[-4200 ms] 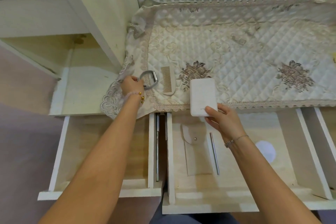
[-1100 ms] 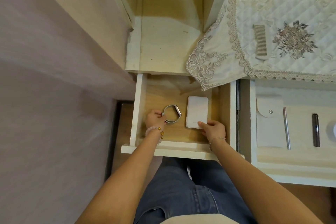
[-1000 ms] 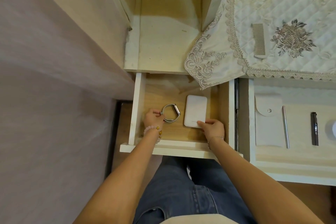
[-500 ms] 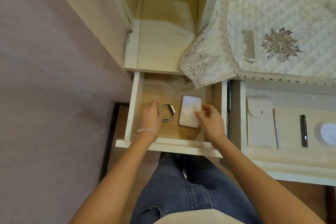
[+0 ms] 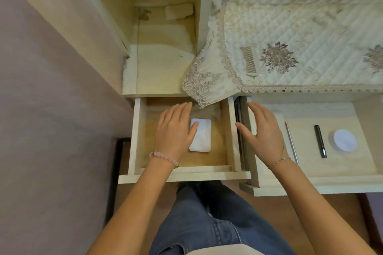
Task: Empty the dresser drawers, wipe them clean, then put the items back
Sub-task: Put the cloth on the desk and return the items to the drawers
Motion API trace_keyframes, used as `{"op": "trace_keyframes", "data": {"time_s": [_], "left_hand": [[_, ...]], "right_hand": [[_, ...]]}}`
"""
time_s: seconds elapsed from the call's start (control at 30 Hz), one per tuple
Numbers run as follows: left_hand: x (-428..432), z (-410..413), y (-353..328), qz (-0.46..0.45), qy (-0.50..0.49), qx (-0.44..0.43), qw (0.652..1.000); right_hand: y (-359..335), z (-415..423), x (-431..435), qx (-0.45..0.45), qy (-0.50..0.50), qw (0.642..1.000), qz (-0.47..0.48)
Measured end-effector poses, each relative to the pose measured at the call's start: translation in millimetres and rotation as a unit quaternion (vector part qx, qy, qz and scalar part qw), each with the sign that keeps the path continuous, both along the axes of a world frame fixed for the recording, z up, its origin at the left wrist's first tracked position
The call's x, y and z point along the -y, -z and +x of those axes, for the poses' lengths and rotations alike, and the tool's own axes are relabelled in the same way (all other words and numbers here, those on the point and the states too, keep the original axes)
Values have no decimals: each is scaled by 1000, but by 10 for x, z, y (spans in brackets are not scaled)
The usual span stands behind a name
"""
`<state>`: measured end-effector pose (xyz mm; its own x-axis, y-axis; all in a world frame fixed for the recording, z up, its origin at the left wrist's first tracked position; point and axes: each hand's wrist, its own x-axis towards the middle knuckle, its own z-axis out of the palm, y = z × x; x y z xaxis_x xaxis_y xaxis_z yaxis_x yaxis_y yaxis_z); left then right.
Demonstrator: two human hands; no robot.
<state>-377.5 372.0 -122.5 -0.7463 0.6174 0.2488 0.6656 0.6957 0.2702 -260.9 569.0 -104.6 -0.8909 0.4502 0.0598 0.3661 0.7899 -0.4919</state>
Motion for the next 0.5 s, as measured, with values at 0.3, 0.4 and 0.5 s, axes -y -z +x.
{"op": "trace_keyframes", "data": {"time_s": [0.3, 0.4, 0.5], "left_hand": [[-502, 161, -193, -1, 72, -3, 997], [-722, 210, -265, -9, 76, 1, 997], [-1003, 281, -309, -14, 76, 2, 997]], "right_hand": [[-62, 405, -404, 6, 16, 999, 41], [-62, 471, -652, 7, 18, 999, 48], [-54, 527, -936, 7, 12, 999, 49]]}}
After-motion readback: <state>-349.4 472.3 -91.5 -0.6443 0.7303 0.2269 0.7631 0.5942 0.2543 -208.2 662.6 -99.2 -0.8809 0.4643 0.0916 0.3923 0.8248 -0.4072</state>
